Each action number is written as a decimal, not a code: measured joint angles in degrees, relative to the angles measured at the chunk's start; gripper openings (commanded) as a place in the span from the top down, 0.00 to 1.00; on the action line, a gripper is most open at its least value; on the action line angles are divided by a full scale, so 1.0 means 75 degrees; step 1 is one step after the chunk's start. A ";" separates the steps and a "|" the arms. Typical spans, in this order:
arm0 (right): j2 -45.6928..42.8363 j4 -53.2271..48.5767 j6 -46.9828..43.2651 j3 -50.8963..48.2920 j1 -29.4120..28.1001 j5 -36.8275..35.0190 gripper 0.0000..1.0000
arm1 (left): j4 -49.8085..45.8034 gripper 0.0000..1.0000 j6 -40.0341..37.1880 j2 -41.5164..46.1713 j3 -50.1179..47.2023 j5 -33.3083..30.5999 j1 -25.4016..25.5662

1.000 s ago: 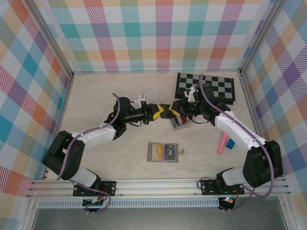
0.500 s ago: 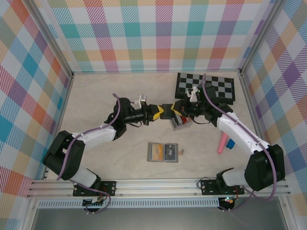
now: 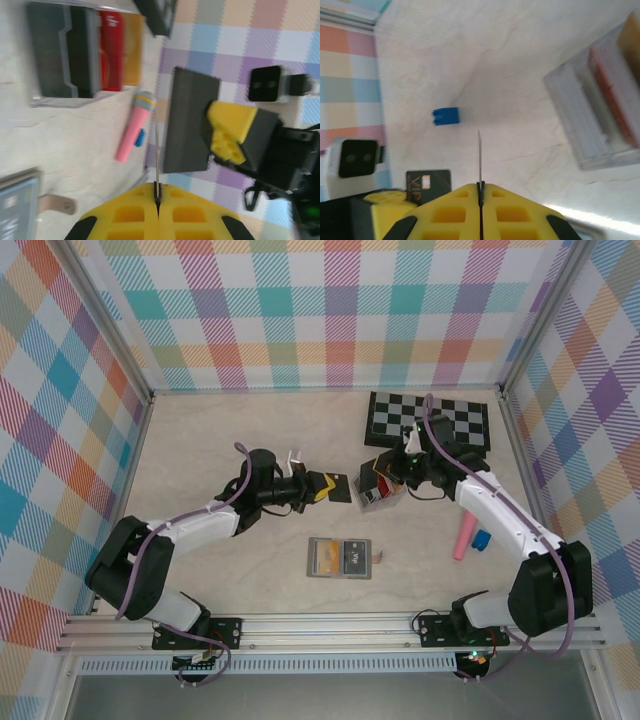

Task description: Put the credit cards into the card holder

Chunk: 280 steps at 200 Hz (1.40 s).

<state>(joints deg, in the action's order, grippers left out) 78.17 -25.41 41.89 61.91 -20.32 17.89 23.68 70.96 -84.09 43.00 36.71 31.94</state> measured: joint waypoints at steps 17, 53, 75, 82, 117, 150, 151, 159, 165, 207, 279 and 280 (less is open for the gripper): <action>0.0466 -0.0353 -0.0833 0.0455 -0.0140 -0.0650 0.94 | -0.0842 1.00 -0.0455 0.0242 0.0000 -0.0265 0.0000; 0.1641 -0.0892 -0.2486 0.1434 -0.0656 -0.1655 0.95 | -0.1623 1.00 -0.0956 0.0396 -0.0032 -0.0516 0.0000; 0.2116 -0.1058 -0.3214 0.1652 -0.0962 -0.2162 0.95 | -0.1804 1.00 -0.1049 0.0396 -0.0137 -0.0574 0.0000; 0.2232 -0.1084 -0.3375 0.1690 -0.1029 -0.2302 0.95 | -0.1821 1.00 -0.1070 0.0396 -0.0166 -0.0580 0.0000; 0.2562 -0.1148 -0.3975 0.1705 -0.1212 -0.2876 0.95 | -0.1947 1.00 -0.1157 0.0396 -0.0184 -0.0592 0.0000; 0.2745 -0.1145 -0.4197 0.1711 -0.1215 -0.3191 0.95 | -0.1947 1.00 -0.1186 0.0393 -0.0184 -0.0592 0.0000; 0.2751 -0.1145 -0.4202 0.1711 -0.1215 -0.3191 0.95 | -0.1947 1.00 -0.1186 0.0393 -0.0184 -0.0592 0.0000; 0.2792 -0.1142 -0.4229 0.1711 -0.1215 -0.3217 0.94 | -0.1947 1.00 -0.1186 0.0393 -0.0184 -0.0592 0.0000; 0.2824 -0.1137 -0.4243 0.1714 -0.1215 -0.3220 0.94 | -0.1947 1.00 -0.1186 0.0393 -0.0184 -0.0592 0.0000; 0.3037 -0.1037 -0.4252 0.1714 -0.1265 -0.3244 0.88 | -0.1941 1.00 -0.1186 0.0393 -0.0184 -0.0583 0.0000; 0.3025 -0.1282 -0.3853 0.1769 -0.1285 -0.3383 0.69 | -0.1725 1.00 -0.1186 0.0393 -0.0184 -0.0562 0.0009; 0.3019 -0.1288 -0.3844 0.1769 -0.1285 -0.3383 0.69 | -0.1714 1.00 -0.1186 0.0393 -0.0184 -0.0562 0.0009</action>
<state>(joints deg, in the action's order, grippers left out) 100.82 -35.07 13.06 75.18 -29.95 -7.49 10.83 62.06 -81.14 41.63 32.49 32.01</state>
